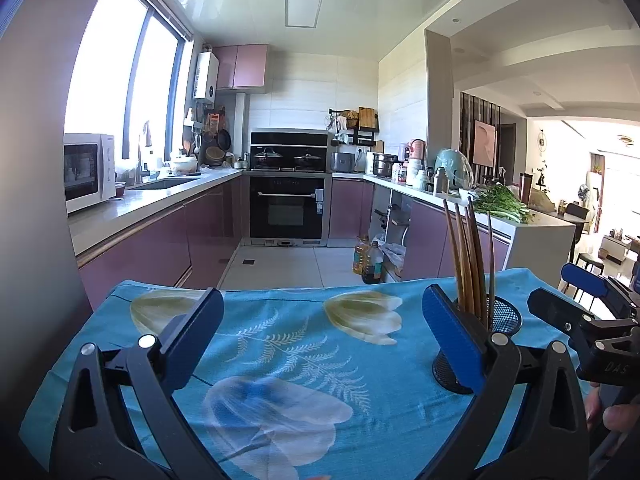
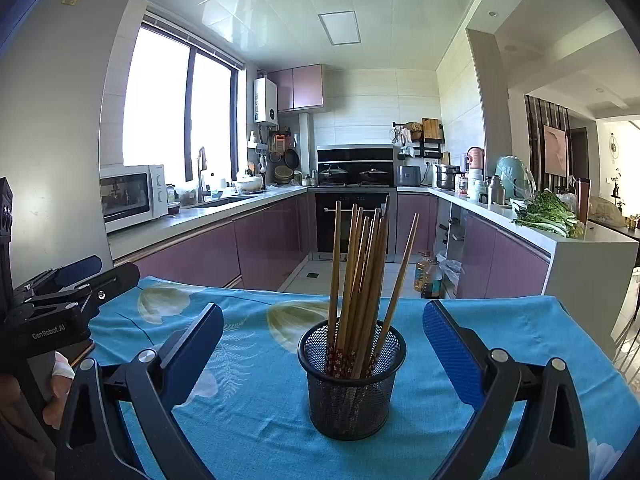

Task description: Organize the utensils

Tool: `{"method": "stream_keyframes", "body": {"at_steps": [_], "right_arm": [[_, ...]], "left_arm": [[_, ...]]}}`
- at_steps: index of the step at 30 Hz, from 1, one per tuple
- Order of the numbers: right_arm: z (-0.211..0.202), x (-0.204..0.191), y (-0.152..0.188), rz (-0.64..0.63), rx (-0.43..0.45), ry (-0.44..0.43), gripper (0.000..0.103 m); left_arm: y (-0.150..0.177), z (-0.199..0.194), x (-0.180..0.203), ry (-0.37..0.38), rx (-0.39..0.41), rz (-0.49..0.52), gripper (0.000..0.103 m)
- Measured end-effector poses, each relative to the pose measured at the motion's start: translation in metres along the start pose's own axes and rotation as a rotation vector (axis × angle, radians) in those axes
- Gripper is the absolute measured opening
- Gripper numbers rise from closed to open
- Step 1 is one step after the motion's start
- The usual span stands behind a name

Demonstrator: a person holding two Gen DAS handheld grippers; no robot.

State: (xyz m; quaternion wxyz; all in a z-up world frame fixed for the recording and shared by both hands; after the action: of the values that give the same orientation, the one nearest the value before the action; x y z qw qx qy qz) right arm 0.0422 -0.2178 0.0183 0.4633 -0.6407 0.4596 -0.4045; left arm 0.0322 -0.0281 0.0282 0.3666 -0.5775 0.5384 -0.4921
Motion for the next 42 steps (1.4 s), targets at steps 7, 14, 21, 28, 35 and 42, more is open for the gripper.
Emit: {"method": "stream_keyframes", "body": {"at_steps": [7,14,21,28,35,42], "right_arm": [[-0.0009,-0.0006,-0.0011,0.001,0.007,0.0,0.097],[-0.0015,-0.001,-0.0022,0.004,0.012,0.001,0.097],[-0.0028,0.0001,-0.0013,0.007,0.01,0.003,0.097],[-0.0034,-0.0002,-0.0019,0.007,0.012,0.004,0.097],[-0.0024,-0.0002,-0.0038,0.015,0.014,0.008,0.097],[-0.0021,0.001,-0.0043,0.016,0.016,0.013,0.097]], "left_arm": [[-0.0045,-0.005,-0.0041,-0.008,0.012,-0.007,0.098],[-0.0046,-0.0048,-0.0044,-0.008,0.012,-0.007,0.098],[-0.0066,-0.0047,-0.0074,-0.013,0.015,-0.007,0.098],[-0.0075,-0.0064,-0.0081,-0.016,0.02,-0.001,0.098],[-0.0069,-0.007,-0.0077,-0.018,0.023,0.003,0.098],[-0.0072,-0.0083,-0.0071,-0.019,0.025,0.006,0.098]]}}
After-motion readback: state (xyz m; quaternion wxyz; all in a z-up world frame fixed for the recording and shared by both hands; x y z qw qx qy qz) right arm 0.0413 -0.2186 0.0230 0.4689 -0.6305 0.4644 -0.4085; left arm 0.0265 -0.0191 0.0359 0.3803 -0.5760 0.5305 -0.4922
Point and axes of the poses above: each gripper's, at about its wrist camera, not at the fingertips, and z roughly the way its jaws point, x to its right, y to its underside, the point moved 7 cm from there along z, roughly the way its jaws point, and after that the axes turned 8 degrees about -z, right-handed, at the moved point
